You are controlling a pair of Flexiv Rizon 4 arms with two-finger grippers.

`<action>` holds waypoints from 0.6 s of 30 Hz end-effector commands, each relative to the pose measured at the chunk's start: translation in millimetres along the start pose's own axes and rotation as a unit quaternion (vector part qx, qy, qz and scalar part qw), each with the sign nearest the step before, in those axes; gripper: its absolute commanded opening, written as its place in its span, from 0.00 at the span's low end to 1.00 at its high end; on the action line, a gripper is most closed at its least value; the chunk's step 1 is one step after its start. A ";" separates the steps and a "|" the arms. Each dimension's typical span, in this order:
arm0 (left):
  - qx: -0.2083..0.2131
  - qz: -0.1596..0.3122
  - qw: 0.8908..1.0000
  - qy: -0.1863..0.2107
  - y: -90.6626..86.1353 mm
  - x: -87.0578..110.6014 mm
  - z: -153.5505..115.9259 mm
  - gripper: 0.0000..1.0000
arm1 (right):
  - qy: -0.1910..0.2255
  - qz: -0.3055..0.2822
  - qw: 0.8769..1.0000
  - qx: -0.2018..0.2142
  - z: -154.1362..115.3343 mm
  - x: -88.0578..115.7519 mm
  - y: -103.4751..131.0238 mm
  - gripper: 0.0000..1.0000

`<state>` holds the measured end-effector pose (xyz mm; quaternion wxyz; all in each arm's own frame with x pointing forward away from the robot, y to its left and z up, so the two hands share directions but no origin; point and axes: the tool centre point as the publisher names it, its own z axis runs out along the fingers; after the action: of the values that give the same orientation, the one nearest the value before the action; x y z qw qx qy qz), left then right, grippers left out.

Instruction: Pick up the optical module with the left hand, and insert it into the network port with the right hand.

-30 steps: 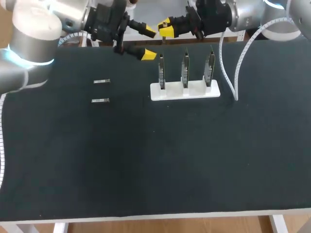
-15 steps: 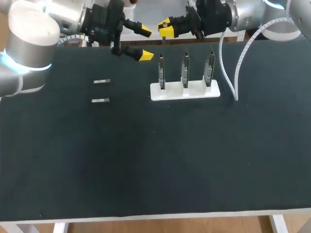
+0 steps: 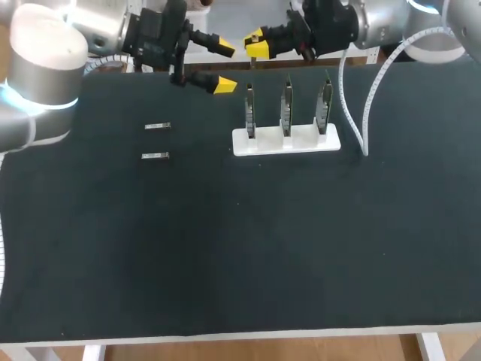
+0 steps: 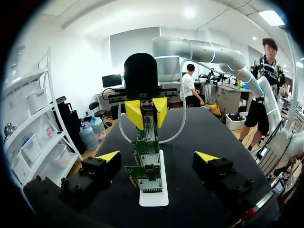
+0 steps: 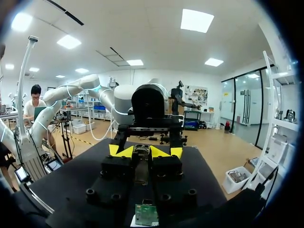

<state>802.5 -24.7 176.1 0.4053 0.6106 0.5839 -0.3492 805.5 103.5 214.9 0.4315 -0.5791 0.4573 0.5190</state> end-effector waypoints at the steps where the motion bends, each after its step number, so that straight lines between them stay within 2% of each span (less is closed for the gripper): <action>1: 0.002 0.000 1.000 0.001 1.9 0.1 0.4 1.00 | 0.023 0.024 0.999 -0.004 6.3 2.6 0.1 0.00; 6: 0.002 0.000 1.000 0.001 1.9 0.1 0.4 1.00 | 0.029 0.048 0.998 -0.005 5.3 15.1 3.5 0.00; 11: 0.002 0.000 1.000 0.001 1.9 0.1 0.4 1.00 | 0.028 0.060 0.998 0.004 -0.2 22.4 5.9 0.00; 18: 0.002 0.000 1.000 0.001 1.9 0.1 0.4 1.00 | 0.025 0.071 0.997 -0.003 3.0 30.9 8.6 0.00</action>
<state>802.7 -24.9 176.0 0.4053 0.6106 0.5839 -0.3493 801.9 100.3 185.7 0.3778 -0.5612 0.5056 0.5354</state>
